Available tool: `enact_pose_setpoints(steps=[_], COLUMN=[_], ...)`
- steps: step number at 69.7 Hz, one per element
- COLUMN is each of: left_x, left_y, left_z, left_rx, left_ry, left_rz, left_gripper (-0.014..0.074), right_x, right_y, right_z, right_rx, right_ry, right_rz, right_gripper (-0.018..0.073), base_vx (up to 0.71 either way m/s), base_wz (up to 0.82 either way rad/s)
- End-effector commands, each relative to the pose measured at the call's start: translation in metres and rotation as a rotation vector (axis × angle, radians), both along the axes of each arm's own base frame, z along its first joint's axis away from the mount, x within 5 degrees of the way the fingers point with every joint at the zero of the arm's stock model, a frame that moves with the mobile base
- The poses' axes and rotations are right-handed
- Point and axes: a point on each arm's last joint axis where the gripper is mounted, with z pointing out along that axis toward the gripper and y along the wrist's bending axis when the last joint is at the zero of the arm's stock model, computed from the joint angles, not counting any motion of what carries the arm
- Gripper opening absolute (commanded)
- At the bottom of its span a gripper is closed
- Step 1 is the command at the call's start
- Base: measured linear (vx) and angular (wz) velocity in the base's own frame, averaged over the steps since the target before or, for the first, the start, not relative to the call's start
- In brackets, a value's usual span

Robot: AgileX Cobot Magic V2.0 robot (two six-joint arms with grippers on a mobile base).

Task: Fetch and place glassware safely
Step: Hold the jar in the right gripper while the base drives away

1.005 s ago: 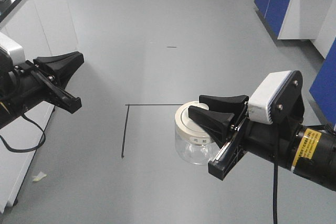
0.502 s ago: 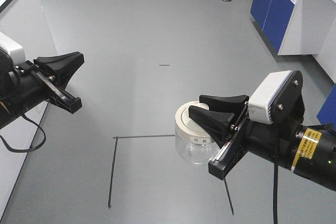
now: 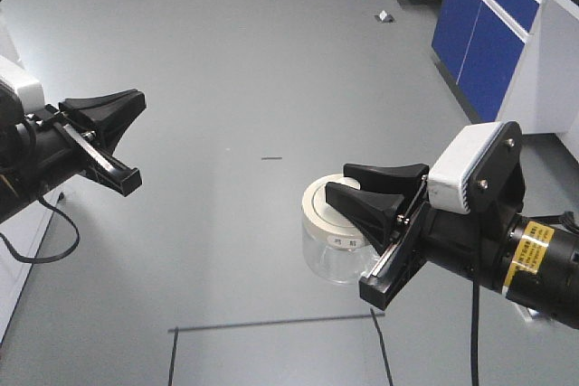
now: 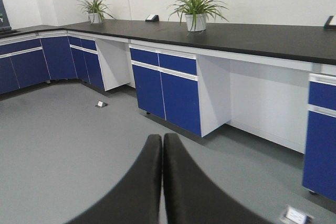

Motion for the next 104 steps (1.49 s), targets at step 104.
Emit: enact_pose_setpoints(steps=[104], left_x=[-0.0031], left_y=[-0.0004], left_z=[0.0221], left_rx=[-0.069], left_ry=[-0.093], left_rz=[-0.015], left_gripper=[-0.0007], right_x=[-0.0026], right_y=[0.0018], right_z=[0.0218], right_rx=[0.096], right_ry=[-0.069], right_rz=[0.033], right_gripper=[-0.0003], base_vx=[0.68], base_wz=[0.03])
